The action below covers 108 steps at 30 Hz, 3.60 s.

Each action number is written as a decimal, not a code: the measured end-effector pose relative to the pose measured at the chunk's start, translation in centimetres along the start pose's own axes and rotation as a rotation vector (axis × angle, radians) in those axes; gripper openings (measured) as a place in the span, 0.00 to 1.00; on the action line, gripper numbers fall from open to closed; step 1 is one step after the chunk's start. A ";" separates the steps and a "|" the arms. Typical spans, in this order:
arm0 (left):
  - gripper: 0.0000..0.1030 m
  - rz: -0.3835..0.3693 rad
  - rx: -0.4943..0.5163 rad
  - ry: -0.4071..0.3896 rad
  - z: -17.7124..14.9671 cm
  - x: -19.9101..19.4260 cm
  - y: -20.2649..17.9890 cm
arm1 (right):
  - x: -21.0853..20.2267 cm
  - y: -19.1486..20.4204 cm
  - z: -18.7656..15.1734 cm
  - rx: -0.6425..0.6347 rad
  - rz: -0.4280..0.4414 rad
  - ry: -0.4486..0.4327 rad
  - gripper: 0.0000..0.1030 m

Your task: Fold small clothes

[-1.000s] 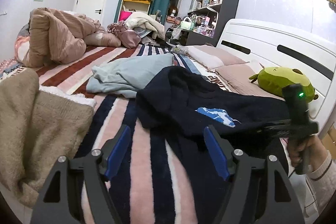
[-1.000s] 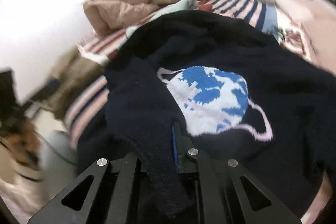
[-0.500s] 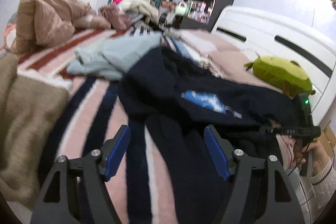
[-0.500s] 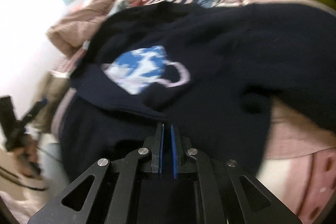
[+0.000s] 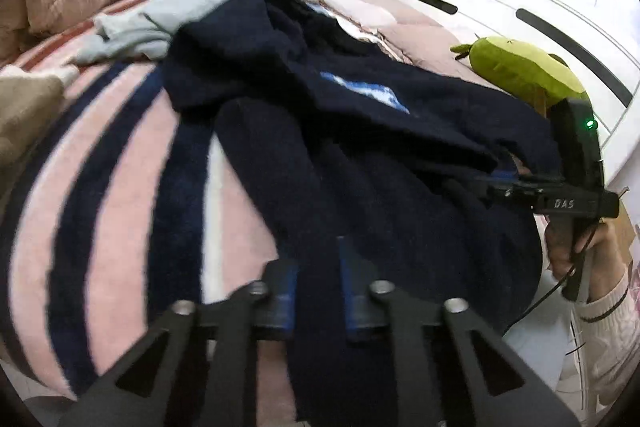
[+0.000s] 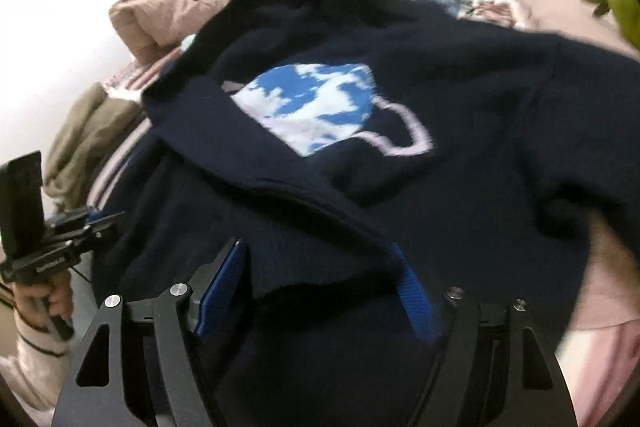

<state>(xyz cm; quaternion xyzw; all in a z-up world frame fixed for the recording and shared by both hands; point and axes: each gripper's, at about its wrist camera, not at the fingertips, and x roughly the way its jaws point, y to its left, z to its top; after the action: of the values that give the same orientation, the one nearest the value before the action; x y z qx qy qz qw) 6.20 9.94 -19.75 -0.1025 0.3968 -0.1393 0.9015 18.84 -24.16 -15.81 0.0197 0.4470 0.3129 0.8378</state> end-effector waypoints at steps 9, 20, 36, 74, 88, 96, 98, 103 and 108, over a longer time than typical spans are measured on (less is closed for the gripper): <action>0.20 -0.055 0.135 -0.015 -0.7 -3.0 -0.4 | -1.9 0.9 1.0 -0.018 -0.072 -0.116 0.03; 0.28 0.061 -0.001 -0.035 -1.1 -5.0 4.9 | -1.9 0.4 -0.4 -0.028 -0.076 -0.088 0.03; 0.54 -0.157 -0.065 0.033 -0.8 0.9 0.3 | -1.3 -0.3 -0.9 0.024 -0.023 -0.080 0.03; 0.59 0.178 0.055 -0.053 3.4 -5.4 3.7 | -4.9 2.4 0.0 -0.196 -0.206 -0.118 0.54; 0.69 0.178 0.039 -0.120 6.6 -3.0 4.3 | 6.1 13.9 6.2 -0.585 -0.116 -0.042 0.57; 0.70 0.172 -0.001 -0.126 7.9 -2.2 7.0 | 7.3 11.9 10.5 -0.417 -0.154 -0.060 0.03; 0.71 0.164 -0.016 -0.127 7.8 -2.1 7.5 | 7.4 10.6 11.5 -0.383 -0.188 -0.062 0.03; 0.71 0.156 -0.022 -0.122 8.0 -1.4 7.7 | 9.6 7.7 12.8 -0.339 -0.258 0.006 0.02; 0.71 0.142 -0.021 -0.123 8.3 -1.0 7.4 | 8.7 4.4 12.4 -0.233 -0.209 0.045 0.02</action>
<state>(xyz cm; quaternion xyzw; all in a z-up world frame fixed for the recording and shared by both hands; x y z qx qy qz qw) 12.97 17.88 -15.69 -0.0918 0.3485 -0.0646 0.9306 29.60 -12.81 -13.40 -0.1310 0.4258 0.2741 0.8523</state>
